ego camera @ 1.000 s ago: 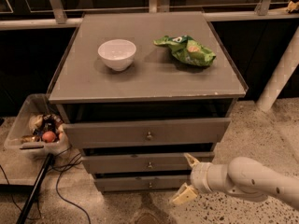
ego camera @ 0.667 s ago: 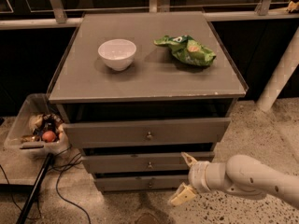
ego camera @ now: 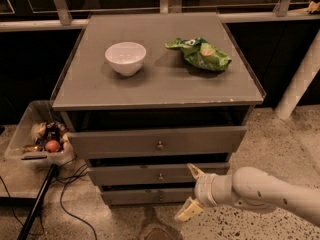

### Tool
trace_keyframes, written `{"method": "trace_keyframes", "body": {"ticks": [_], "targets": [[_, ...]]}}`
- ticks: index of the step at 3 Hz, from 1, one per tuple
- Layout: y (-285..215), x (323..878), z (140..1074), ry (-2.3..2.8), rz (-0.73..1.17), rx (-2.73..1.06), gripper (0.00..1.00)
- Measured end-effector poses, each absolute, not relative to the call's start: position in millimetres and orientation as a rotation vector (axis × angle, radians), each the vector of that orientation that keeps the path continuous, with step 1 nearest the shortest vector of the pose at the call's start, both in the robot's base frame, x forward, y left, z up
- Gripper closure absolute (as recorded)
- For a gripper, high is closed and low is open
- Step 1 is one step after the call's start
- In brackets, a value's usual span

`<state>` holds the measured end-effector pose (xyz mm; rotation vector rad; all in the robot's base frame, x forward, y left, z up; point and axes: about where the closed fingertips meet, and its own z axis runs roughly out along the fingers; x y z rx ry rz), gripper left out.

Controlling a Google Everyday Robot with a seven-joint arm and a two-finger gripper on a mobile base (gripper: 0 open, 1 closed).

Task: Open middle drawer

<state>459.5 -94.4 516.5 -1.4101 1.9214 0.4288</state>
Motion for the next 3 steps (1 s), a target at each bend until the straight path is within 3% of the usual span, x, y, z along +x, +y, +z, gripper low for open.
{"method": "trace_keyframes", "body": {"ticks": [3], "targets": [[-117,492,478,1.978,0.428,-1.341,0.00]]}}
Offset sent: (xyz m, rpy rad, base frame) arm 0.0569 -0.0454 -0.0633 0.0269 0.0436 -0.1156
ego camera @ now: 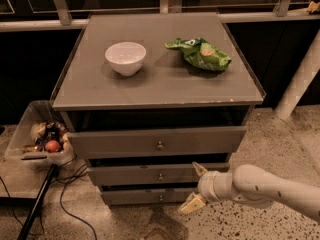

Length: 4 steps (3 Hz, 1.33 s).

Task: Open middle drawer

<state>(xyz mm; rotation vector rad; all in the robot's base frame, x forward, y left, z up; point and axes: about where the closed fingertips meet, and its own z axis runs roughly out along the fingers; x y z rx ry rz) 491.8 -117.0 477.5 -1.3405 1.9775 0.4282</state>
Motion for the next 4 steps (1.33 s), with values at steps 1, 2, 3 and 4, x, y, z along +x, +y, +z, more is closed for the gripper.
{"method": "trace_keyframes", "body": {"ticks": [1,2,3,4], "targets": [[-112,503,474,1.944,0.420,-1.347,0.00],[-122,526,469,1.899,0.366,-1.310,0.00],[-135,550,461,1.863,0.323,-1.277,0.00],[-149,569,449,1.848,0.318,-1.284,0.00]]}}
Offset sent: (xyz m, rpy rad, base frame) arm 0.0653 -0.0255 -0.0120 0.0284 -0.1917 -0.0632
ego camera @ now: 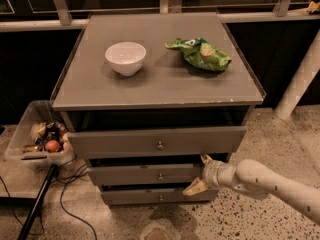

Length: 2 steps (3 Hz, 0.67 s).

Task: Open middle drawer

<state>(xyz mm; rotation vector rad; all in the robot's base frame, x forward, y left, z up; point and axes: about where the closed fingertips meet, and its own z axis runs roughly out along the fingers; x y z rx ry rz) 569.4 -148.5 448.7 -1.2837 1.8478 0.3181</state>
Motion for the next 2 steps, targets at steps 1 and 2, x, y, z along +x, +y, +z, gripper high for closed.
{"method": "trace_keyframes", "body": {"ticks": [1,2], "targets": [[-160,583,441,1.822,0.348,-1.354,0.00],[-171,581,441,1.794,0.378,-1.435,0.00]]}}
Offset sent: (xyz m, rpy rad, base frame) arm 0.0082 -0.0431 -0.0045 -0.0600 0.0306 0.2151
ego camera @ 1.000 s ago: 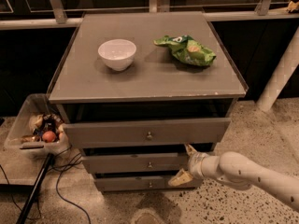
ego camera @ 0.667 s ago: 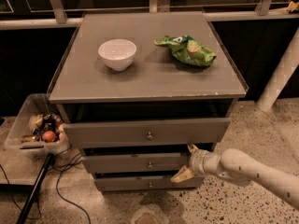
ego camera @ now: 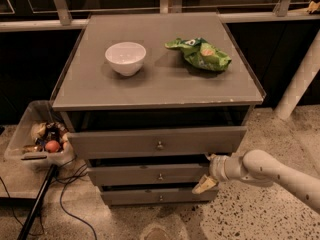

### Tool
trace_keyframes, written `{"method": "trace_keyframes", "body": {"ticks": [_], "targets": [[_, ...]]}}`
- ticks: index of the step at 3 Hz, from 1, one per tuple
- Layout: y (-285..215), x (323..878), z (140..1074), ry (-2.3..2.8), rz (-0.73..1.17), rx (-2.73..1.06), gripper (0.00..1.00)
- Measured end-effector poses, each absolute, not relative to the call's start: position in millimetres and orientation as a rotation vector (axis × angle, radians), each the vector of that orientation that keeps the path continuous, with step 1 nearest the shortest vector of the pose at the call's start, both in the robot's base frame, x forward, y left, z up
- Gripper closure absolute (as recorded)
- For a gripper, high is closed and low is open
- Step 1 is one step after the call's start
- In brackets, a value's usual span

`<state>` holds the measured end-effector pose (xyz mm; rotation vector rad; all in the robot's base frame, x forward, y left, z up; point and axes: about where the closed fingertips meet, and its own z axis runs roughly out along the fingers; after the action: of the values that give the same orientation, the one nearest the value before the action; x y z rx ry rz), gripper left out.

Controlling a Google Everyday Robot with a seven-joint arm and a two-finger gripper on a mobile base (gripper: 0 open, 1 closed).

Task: Open middle drawer

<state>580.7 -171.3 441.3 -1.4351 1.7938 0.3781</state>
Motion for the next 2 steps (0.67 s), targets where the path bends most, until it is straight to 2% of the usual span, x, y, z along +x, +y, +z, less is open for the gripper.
{"method": "trace_keyframes", "body": {"ticks": [2], "targets": [[-161.5,578.4,440.2,1.796,0.413,-1.439,0.00]]}}
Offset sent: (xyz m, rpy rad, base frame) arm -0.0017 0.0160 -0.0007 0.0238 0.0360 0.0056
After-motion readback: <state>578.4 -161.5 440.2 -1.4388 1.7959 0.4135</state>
